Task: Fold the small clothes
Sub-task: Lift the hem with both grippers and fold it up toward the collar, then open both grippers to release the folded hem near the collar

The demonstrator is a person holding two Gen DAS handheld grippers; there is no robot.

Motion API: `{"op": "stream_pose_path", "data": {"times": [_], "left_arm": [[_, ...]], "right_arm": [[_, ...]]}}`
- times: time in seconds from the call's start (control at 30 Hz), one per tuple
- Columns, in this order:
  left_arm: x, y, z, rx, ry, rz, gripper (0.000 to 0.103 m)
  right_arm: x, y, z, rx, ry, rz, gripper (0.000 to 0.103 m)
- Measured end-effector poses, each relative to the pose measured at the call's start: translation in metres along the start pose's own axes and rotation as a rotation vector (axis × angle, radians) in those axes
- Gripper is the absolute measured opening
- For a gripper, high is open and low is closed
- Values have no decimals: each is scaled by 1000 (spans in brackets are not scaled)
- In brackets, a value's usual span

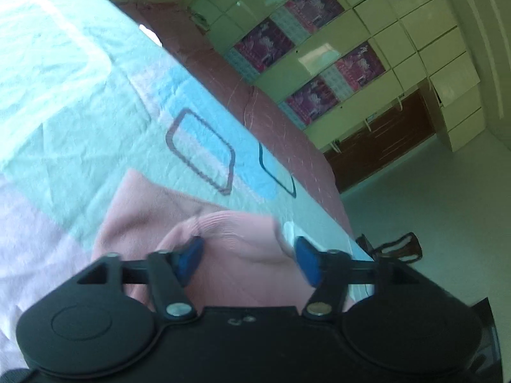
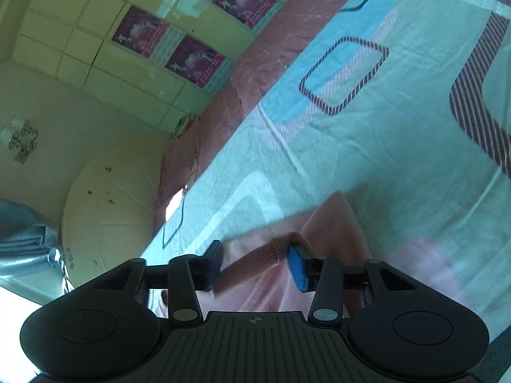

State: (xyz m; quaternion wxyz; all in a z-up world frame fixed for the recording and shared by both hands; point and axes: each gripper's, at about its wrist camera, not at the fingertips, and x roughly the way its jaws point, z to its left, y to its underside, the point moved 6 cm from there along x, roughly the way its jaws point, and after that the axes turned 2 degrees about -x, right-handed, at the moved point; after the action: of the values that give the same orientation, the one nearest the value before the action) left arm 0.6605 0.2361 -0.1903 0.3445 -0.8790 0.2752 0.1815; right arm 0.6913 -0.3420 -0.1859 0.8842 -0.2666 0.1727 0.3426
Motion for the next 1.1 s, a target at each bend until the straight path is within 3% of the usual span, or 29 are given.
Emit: {"op": "stream_pose_path", "data": {"times": [0.03,0.17,0.27,0.37,0.43,0.5,0.53,0.57,0.63,0.7,0.77,0.93,1.1], "left_arm": [[-5,-6,-4,53,-20,-36,86],[9,-8,-11,253,-96,75,60],[28,-1,-18,477,-210,154,57],[45,13,-24,695,-294,233,49],[52,19,-27,770,-309,247,49],[54,22,-27,772,-293,251,44],[54,22,-27,758,-279,257,29],[53,22,-28,743,-259,260,9],[46,16,-33,730,-231,188,7],[31,1,-36,662,-175,58,7],[25,-11,-33,591,-164,-5,7],[53,-14,-17,521,-270,42,7],[62,-4,-10,561,-329,52,8]], "right_arm": [[-4,-4,3,-36,-1,-9,62],[3,0,26,-301,50,61,62],[21,16,39,-520,136,129,59],[41,31,40,-666,210,196,50],[52,43,37,-734,247,230,43],[63,49,31,-772,263,264,27],[63,51,32,-785,254,265,10],[64,52,33,-804,249,259,9],[59,53,36,-836,237,218,9],[46,50,40,-830,202,136,9],[40,45,43,-820,185,75,9],[70,44,32,-809,279,121,9],[75,49,24,-771,314,132,9]]}}
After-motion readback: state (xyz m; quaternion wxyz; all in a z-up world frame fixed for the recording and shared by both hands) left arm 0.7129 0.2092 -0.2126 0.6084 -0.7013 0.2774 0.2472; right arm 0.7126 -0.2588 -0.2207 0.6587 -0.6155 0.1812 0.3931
